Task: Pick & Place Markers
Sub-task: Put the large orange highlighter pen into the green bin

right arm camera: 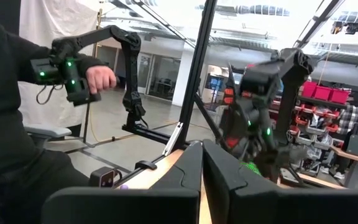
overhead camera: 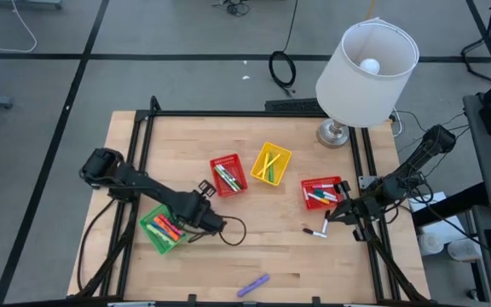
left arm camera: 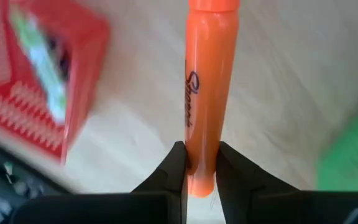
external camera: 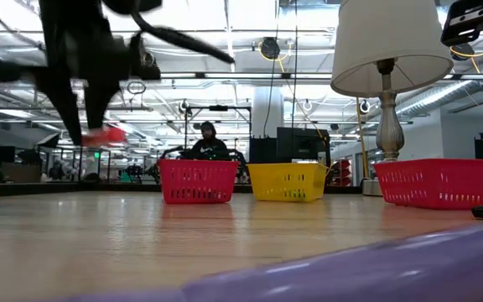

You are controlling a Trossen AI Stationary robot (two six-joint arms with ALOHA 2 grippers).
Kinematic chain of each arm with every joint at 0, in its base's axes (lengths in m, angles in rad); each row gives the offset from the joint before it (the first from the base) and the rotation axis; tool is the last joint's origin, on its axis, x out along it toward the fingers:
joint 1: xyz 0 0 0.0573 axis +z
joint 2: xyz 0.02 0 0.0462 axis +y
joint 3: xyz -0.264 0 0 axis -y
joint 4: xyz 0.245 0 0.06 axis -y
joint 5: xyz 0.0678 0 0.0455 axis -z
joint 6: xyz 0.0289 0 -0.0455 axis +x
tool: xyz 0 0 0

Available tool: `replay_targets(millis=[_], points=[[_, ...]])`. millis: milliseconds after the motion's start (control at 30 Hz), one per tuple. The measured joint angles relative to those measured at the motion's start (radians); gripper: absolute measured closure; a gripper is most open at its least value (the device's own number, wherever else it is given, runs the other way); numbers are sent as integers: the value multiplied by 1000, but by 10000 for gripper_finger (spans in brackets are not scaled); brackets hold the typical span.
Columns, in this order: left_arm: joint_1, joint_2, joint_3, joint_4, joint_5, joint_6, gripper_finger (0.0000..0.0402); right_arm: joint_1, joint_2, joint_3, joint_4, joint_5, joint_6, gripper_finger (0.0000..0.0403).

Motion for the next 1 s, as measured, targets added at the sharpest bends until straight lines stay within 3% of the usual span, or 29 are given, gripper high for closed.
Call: replay_targets(millis=[200, 433, 667, 1000], points=[[-105, -1, 154, -290, 80, -295, 346, 0, 0, 0, 11, 0, 15, 403], [-302, -47, 167, -298, 261, -509, 346, 0, 0, 0, 12, -2, 24, 403], [-467, -59, 162, -292, 262, -667, 346, 0, 0, 0, 25, -3, 21, 403], [-515, -107, 10, -291, 208, -748, 346, 0, 0, 0, 37, -3, 36, 403]])
